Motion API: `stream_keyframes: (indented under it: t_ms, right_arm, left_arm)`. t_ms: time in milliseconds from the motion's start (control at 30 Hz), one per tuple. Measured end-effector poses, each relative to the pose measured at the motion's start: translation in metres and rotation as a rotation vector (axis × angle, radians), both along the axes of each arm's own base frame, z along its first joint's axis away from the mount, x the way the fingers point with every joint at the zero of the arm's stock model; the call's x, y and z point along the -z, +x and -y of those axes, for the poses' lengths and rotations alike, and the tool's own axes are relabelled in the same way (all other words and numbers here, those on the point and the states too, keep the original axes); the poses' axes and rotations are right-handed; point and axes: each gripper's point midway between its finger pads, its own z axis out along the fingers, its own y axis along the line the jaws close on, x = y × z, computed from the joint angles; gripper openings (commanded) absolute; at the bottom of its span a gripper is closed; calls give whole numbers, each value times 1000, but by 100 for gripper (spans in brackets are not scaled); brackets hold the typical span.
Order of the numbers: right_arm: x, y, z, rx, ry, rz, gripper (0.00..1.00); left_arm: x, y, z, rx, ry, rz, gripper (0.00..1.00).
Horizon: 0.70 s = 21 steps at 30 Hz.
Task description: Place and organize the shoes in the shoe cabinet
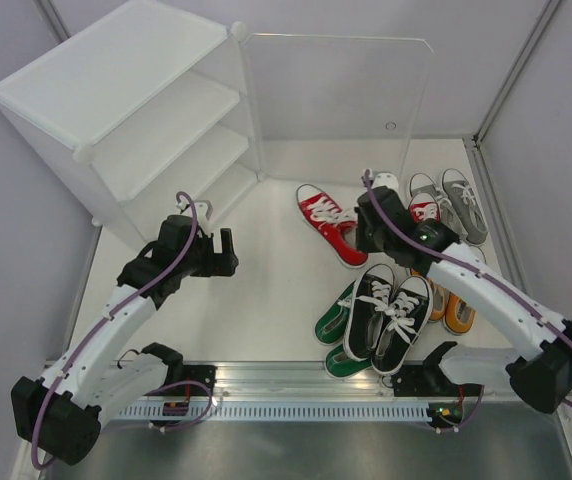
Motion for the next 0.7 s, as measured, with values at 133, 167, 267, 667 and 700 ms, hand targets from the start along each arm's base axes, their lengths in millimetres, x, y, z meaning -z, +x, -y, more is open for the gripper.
stream_keyframes:
  t_ms: [133, 167, 267, 667, 700]
  right_arm:
    - [33, 11, -68, -147, 20, -32, 0]
    - [43, 15, -82, -174, 28, -43, 0]
    - [76, 33, -114, -215, 49, -57, 1]
    - [147, 62, -159, -239, 69, -49, 61]
    - [140, 63, -158, -234, 71, -36, 67]
  left_arm:
    - [0, 0, 0, -1, 1, 1, 100]
    - [0, 0, 0, -2, 1, 0, 100]
    - [1, 0, 0, -2, 2, -2, 99]
    - [17, -8, 24, 86, 21, -67, 99]
    - [20, -10, 29, 101, 24, -80, 99]
